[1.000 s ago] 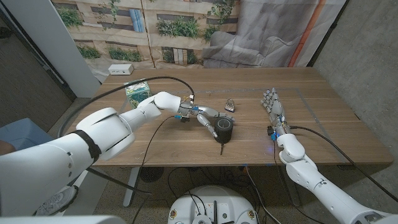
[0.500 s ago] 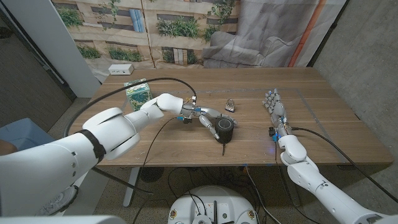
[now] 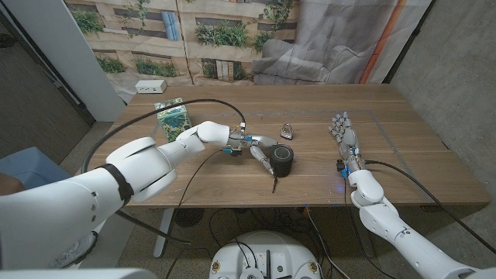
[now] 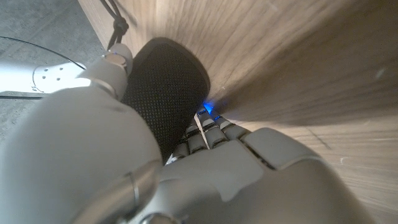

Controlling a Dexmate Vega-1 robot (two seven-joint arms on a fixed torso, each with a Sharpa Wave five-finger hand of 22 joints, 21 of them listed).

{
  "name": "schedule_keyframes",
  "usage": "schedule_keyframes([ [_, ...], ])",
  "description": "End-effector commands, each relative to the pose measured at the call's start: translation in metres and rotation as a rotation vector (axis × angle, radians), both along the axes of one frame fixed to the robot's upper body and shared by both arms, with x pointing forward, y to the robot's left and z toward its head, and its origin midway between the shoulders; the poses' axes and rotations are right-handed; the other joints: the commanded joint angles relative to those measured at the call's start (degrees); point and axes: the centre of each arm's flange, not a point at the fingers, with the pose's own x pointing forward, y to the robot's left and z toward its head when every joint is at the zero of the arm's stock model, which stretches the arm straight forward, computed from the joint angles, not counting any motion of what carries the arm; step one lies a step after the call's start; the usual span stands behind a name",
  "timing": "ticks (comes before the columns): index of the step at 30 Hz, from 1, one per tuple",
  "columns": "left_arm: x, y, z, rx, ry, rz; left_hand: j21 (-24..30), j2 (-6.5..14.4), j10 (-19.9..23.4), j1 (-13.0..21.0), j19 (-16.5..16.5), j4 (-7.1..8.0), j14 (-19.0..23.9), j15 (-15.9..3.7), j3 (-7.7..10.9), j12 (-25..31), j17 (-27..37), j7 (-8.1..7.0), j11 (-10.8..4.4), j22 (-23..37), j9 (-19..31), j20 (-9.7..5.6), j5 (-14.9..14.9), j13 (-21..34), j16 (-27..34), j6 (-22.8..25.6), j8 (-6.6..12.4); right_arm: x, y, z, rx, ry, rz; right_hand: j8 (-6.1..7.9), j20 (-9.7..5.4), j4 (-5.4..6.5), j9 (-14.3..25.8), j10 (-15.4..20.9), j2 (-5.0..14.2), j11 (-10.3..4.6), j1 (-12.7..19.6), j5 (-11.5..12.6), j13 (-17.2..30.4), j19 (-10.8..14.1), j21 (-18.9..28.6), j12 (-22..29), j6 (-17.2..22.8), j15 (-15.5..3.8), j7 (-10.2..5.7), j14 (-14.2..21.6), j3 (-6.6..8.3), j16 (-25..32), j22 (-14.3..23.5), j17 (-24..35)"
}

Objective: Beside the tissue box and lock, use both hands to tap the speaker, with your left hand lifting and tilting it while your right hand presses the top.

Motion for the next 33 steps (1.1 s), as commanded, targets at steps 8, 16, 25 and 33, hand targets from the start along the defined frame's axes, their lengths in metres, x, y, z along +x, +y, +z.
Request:
schedule_keyframes([
  [8, 0.000, -0.005, -0.018, -0.149, -0.011, 0.028, 1.34, 3.59, 13.13, 5.07, 12.75, 0.48, 11.49, -9.65, -5.70, 4.18, 2.04, -1.37, -1.76, 0.38, 0.35, 0.22, 0.60, 2.88, 4.10, 10.54, 5.95, 0.001, -0.006, -0.004, -0.003, 0.006, 0.010, 0.48, 0.28, 0.14, 0.24, 0.36, 1.37, -0.07, -0.45, 0.33, -0.03, 0.29, 0.14, 0.39, 0.22, 0.12, -0.48, 0.28, 0.46, 0.35, 0.10, 0.10],
  [16, 0.000, -0.003, -0.019, -0.205, 0.000, 0.040, 2.56, 6.28, 21.38, 8.58, 17.50, 0.39, 18.42, -10.33, -9.73, 8.15, 5.45, -2.03, -2.66, 0.72, 0.78, -0.01, 0.73, 6.89, 9.19, 16.72, 10.34, 0.000, -0.007, -0.006, -0.001, 0.008, 0.011, 0.49, 0.31, 0.15, 0.24, 0.30, 1.39, -0.12, -0.46, 0.34, -0.03, 0.33, 0.13, 0.36, 0.28, 0.13, -0.41, 0.18, 0.55, 0.31, 0.10, 0.06],
  [25, 0.002, 0.002, -0.023, -0.254, 0.017, 0.062, 3.22, 7.67, 25.93, 10.26, 19.23, 0.50, 21.83, -10.52, -11.61, 10.42, 7.95, -2.83, -2.88, 0.94, 1.20, -0.99, 0.77, 9.39, 12.11, 20.62, 13.22, 0.001, -0.006, -0.008, -0.002, 0.017, 0.010, 0.49, 0.32, 0.13, 0.24, 0.29, 1.38, -0.12, -0.44, 0.35, -0.03, 0.34, 0.12, 0.36, 0.30, 0.15, -0.36, 0.22, 0.64, 0.33, 0.10, 0.02],
  [33, 0.002, 0.008, -0.023, -0.316, 0.022, 0.074, 4.46, 9.01, 30.30, 12.65, 21.50, 0.27, 25.20, -10.70, -12.91, 12.76, 10.21, -3.15, -3.03, 1.22, 1.50, -1.54, 0.85, 12.20, 14.44, 24.57, 16.08, 0.003, -0.005, -0.008, -0.005, 0.026, 0.014, 0.48, 0.28, 0.12, 0.25, 0.28, 1.37, -0.15, -0.44, 0.35, -0.03, 0.32, 0.09, 0.36, 0.31, 0.17, -0.41, 0.15, 0.74, 0.31, 0.10, -0.02],
])
